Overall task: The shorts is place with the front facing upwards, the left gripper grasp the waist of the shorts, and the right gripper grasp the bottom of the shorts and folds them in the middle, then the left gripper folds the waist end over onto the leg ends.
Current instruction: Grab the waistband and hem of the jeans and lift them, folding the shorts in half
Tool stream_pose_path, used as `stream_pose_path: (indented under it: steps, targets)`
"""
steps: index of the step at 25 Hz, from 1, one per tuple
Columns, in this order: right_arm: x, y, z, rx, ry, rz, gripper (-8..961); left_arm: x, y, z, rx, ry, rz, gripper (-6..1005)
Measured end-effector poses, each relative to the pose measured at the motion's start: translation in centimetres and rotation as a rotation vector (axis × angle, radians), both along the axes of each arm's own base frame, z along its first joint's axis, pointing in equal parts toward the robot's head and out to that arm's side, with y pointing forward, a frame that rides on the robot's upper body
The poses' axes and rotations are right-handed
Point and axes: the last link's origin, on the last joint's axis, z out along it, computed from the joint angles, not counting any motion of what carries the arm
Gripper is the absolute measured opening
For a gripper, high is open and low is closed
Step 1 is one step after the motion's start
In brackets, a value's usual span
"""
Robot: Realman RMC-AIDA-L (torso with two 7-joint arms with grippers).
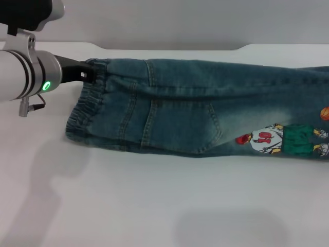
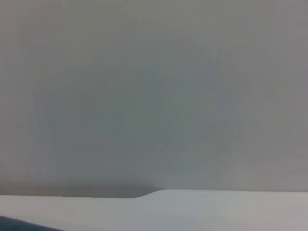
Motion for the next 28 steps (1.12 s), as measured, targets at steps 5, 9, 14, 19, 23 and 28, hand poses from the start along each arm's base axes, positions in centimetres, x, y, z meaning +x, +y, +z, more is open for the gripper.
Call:
stream_pose_path:
  steps: [5, 9, 14, 19, 23, 28]
  targets:
    - [0.8, 0.2, -0.1, 0.048, -0.003, 0.027, 56, -0.2, 0.2, -0.3, 0.009, -0.004, -0.009, 86]
    - [1.6, 0.4, -0.3, 0.088, 0.017, 0.039, 60, -0.4, 0.4, -1.0, 0.016, -0.008, -0.034, 96]
    - [3.0, 1.1, -1.0, 0.112, 0.013, 0.029, 64, -1.0, 0.8, -2.8, 0.054, -0.025, -0.107, 107]
    - [4.3, 1.5, -1.9, 0.114, 0.022, -0.003, 151, -1.4, 0.8, -3.8, 0.075, -0.050, -0.140, 118]
    - [4.4, 1.3, -2.0, 0.116, 0.006, 0.006, 297, -1.6, 0.9, -4.0, 0.090, -0.081, -0.139, 174]
    - [3.5, 0.3, -1.8, 0.134, -0.005, 0.116, 396, -1.0, 0.5, -2.8, 0.131, -0.116, -0.162, 472]
